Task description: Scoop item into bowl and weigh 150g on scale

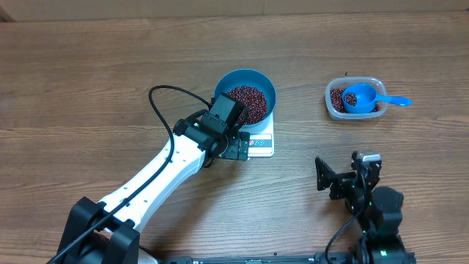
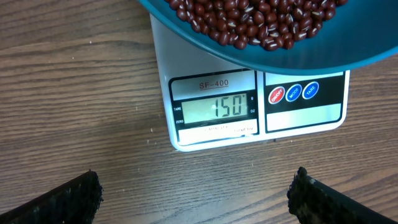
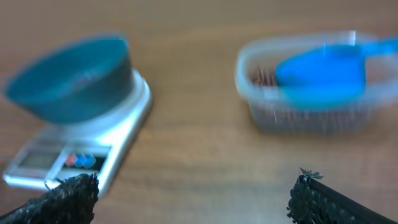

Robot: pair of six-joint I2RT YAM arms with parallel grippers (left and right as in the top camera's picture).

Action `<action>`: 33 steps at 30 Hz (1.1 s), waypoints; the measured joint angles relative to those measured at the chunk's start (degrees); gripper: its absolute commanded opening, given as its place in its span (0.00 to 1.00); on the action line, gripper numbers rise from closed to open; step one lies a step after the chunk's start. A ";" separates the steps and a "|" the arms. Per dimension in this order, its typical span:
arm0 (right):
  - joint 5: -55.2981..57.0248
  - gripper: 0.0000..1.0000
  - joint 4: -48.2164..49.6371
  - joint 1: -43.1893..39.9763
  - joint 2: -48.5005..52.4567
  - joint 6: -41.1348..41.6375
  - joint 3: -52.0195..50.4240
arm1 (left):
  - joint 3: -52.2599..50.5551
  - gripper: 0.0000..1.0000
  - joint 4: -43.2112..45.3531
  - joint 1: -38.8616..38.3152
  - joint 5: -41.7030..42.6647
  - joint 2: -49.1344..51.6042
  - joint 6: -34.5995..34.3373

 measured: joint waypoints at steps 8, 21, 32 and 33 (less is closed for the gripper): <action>0.46 1.00 0.17 0.87 -16.24 -1.70 0.00 | 0.00 1.00 0.02 0.00 0.00 0.00 0.02; 0.42 1.00 0.20 0.85 -17.70 -0.50 0.00 | 0.00 1.00 0.02 0.00 0.00 0.00 0.02; 0.42 1.00 0.17 0.87 -17.70 -0.09 0.00 | 0.00 1.00 0.02 0.00 0.00 0.00 0.02; 0.39 1.00 0.22 0.87 -17.70 -0.13 0.00 | 0.00 1.00 0.02 0.00 0.00 0.00 0.02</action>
